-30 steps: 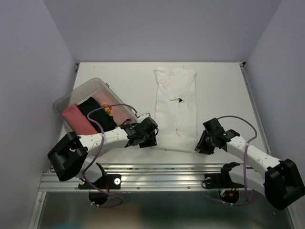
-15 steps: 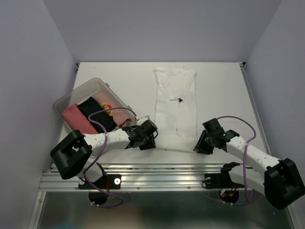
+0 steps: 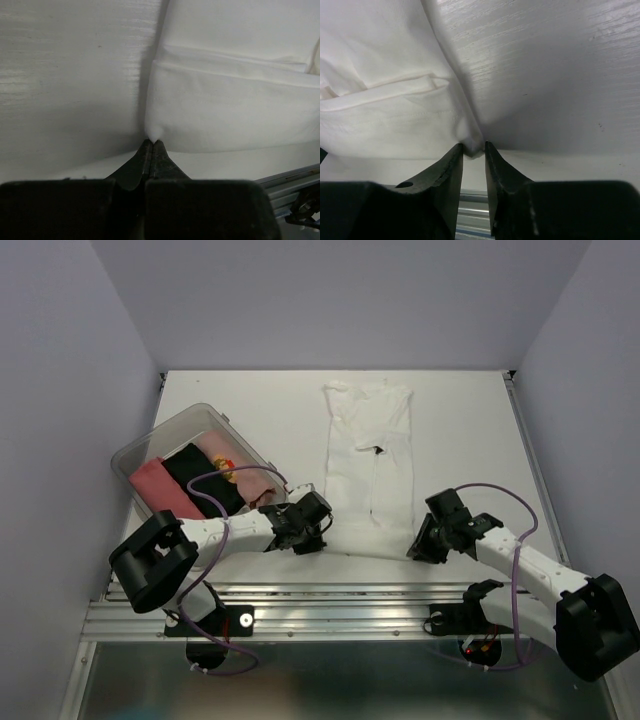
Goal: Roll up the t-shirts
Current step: Roll the T-shirt to the center of the board.
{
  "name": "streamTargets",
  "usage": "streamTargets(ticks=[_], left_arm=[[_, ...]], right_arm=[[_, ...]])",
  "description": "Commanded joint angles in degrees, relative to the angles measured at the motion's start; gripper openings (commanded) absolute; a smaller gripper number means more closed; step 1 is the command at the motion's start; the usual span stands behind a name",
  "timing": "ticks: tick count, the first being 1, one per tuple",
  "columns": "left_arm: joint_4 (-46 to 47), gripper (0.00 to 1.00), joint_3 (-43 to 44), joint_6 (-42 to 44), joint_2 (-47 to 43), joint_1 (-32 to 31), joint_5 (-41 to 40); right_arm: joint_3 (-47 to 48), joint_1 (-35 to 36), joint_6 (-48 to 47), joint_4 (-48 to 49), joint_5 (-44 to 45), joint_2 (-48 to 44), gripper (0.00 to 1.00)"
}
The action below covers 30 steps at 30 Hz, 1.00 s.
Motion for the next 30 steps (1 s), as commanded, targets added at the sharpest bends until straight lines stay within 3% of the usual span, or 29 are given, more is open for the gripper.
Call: streamTargets(ticks=[1, 5, 11, 30], left_arm=[[-0.5, 0.00, 1.0, 0.2, 0.2, -0.3, -1.0], [-0.8, 0.00, 1.4, 0.2, -0.2, -0.3, -1.2], [-2.5, 0.00, 2.8, 0.4, -1.0, -0.3, -1.2], [-8.0, 0.00, 7.8, 2.7, -0.6, 2.4, 0.0]], right_arm=[[-0.6, 0.5, 0.1, 1.1, -0.2, -0.5, 0.26], [-0.5, 0.5, 0.4, 1.5, -0.4, -0.8, 0.12], [1.3, 0.5, 0.3, -0.3, 1.1, -1.5, 0.01], [8.2, 0.5, -0.6, -3.7, 7.5, -0.3, 0.01]])
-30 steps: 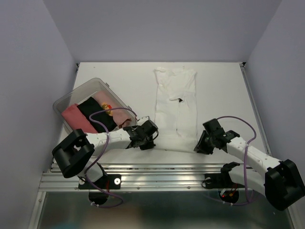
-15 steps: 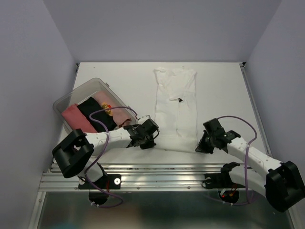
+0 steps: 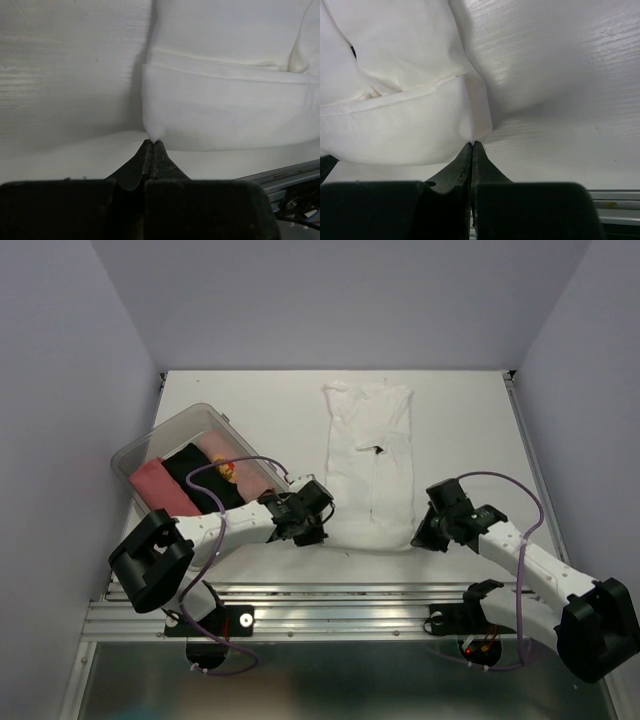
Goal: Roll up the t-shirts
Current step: Roll the T-shirt to the center of the board.
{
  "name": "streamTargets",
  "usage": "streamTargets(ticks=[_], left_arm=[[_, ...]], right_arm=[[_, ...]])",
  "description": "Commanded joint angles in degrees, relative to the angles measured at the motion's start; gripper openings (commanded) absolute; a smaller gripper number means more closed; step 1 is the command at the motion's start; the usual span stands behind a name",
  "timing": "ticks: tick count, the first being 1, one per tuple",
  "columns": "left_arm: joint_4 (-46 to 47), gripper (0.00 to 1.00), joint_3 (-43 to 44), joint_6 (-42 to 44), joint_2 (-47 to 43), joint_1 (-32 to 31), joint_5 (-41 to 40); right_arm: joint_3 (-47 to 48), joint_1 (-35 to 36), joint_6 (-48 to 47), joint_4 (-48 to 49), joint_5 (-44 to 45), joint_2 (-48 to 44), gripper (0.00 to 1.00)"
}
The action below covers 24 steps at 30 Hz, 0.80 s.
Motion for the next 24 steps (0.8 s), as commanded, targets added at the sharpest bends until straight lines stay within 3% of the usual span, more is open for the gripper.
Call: streamTargets(ticks=[1, 24], left_arm=[[-2.1, 0.00, 2.5, 1.4, -0.6, 1.3, 0.2], [-4.3, 0.00, 13.0, 6.9, 6.4, 6.7, 0.0]], right_arm=[[3.0, 0.5, -0.5, -0.8, 3.2, 0.5, 0.01], [11.6, 0.5, -4.1, 0.0, 11.1, 8.5, 0.01]])
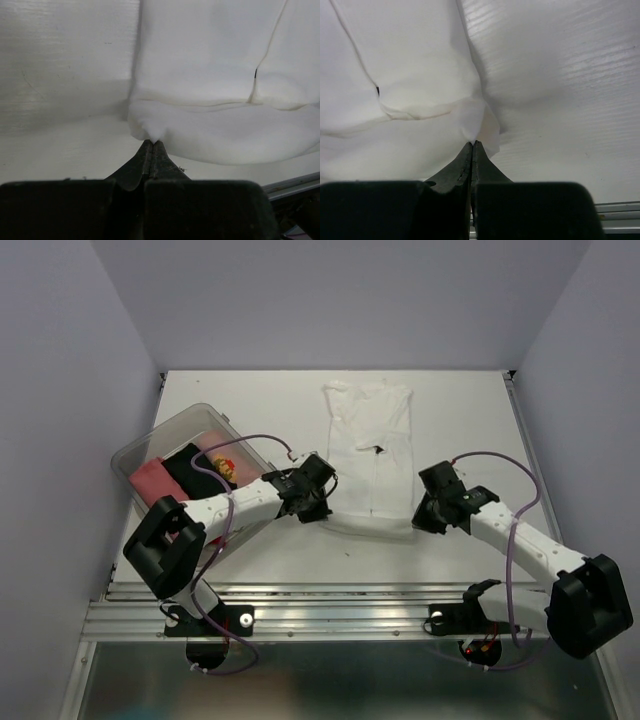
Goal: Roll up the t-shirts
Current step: Roll the T-shirt to the center of the board.
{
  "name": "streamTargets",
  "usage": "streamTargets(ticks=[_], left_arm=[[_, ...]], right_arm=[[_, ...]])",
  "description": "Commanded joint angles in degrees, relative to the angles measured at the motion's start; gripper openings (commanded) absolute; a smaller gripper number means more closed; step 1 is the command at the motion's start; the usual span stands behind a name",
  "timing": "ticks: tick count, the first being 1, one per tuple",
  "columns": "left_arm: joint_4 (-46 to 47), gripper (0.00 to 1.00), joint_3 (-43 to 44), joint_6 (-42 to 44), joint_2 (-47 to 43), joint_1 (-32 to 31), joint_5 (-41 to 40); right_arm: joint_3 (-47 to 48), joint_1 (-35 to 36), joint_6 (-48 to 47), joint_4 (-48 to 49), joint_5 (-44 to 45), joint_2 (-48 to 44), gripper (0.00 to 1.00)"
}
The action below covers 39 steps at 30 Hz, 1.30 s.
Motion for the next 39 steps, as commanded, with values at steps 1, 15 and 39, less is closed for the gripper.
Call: streamTargets(ticks=[1, 15, 39], left_arm=[[-1.6, 0.00, 3.1, 2.2, 1.3, 1.4, -1.6], [-1.5, 0.00, 7.8, 3.1, 7.1, 3.0, -3.4], [-9.3, 0.67, 16.3, 5.3, 3.4, 2.0, -12.1]], right_arm=[[3.3, 0.5, -1.7, 1.0, 3.9, 1.3, 0.01], [5.6, 0.5, -3.4, 5.3, 7.9, 8.0, 0.03], [10.6, 0.5, -7.3, 8.3, 10.8, 11.6, 0.38]])
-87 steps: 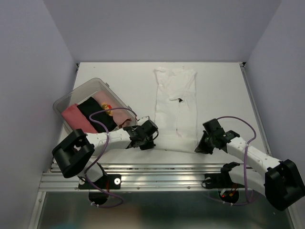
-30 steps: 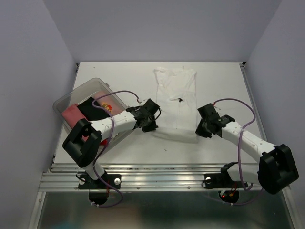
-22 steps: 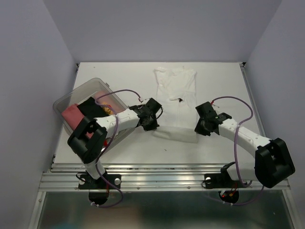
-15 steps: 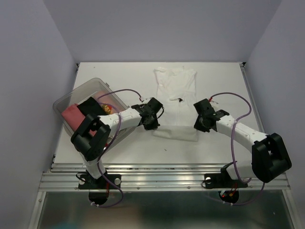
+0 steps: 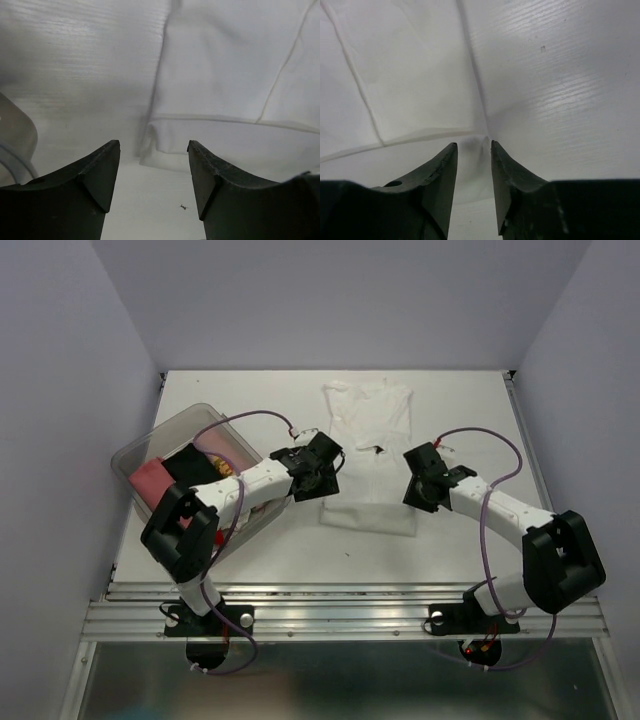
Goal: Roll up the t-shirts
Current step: Roll the T-shirt to the center of the board.
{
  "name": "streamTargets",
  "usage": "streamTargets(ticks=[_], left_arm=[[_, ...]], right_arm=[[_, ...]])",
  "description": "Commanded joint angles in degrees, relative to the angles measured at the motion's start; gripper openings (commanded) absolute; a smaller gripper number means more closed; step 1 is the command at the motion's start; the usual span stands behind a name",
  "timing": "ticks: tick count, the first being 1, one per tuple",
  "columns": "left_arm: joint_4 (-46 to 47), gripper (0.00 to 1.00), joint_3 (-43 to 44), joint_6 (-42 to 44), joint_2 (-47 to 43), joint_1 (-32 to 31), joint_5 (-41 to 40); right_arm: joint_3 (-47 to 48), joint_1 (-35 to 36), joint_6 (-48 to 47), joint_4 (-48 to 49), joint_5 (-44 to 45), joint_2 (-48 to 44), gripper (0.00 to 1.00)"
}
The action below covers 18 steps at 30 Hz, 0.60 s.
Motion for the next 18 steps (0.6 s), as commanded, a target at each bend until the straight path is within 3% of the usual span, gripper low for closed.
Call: streamTargets(ticks=[1, 3, 6, 7, 8, 12, 14, 18], left_arm=[[-3.2, 0.66, 4.4, 2.4, -5.1, -1.5, -4.0], [-3.4, 0.62, 5.0, 3.0, -5.0, -2.6, -3.7], [-3.1, 0.38, 5.6, 3.9, -4.1, -5.1, -2.1], [-2.9, 0.15, 5.5, 3.9, -3.8, -5.7, -1.7], [-2.1, 0.01, 5.3, 4.0, -3.3, -6.6, -0.2], [1.8, 0.00, 2.9, 3.8, -2.2, -7.3, 4.2], [2.4, 0.00, 2.6, 3.7, -1.2, -7.3, 5.2], [3.2, 0.00, 3.4, 5.2, 1.4, -7.3, 5.8]], right_arm=[[2.0, 0.5, 0.3, 1.0, 1.4, -4.9, 0.41], [2.0, 0.5, 0.1, 0.2, 1.7, -7.2, 0.47], [2.5, 0.5, -0.4, -1.5, 1.3, -8.6, 0.58], [2.6, 0.5, -0.5, -1.9, 0.6, -8.7, 0.58], [2.4, 0.5, -1.0, -2.5, -0.1, -8.8, 0.55], [0.2, 0.5, -2.6, -0.9, -5.9, -8.8, 0.08], [-1.1, 0.5, -2.3, -0.2, -7.4, -8.7, 0.02], [-1.8, 0.5, -2.7, 1.1, -8.7, -7.5, 0.01]])
